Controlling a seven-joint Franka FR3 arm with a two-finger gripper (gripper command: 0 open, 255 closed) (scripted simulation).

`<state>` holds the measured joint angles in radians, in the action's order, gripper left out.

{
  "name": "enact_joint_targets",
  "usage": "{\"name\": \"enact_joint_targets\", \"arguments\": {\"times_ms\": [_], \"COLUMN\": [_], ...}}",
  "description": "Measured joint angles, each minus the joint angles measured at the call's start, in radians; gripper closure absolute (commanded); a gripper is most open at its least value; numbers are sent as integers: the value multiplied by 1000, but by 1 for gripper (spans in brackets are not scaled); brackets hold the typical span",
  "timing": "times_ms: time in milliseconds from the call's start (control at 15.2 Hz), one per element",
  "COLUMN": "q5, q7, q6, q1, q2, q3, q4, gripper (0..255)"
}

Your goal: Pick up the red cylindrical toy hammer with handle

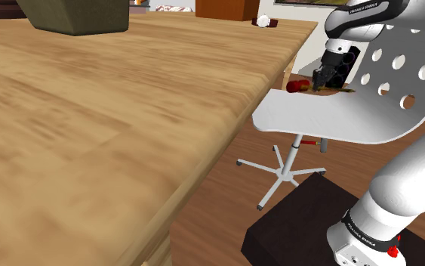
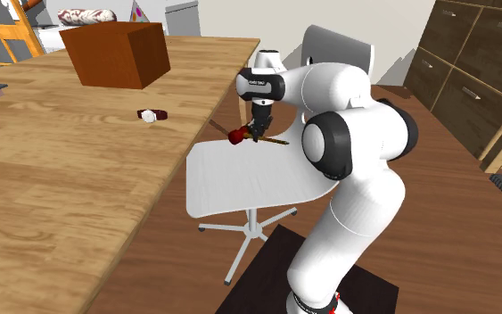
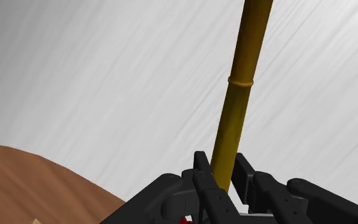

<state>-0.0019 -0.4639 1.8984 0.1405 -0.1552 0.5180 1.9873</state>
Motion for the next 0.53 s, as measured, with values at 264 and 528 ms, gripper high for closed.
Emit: {"name": "enact_joint_targets", "arguments": {"times_ms": [264, 528], "q5": [-4, -4], "q7": [6, 8], "q6": [-56, -105], "q1": [-1, -2], "q2": [-8, -9], "q3": [-3, -5], "q4": [-50, -97], "gripper": [255, 255]}}
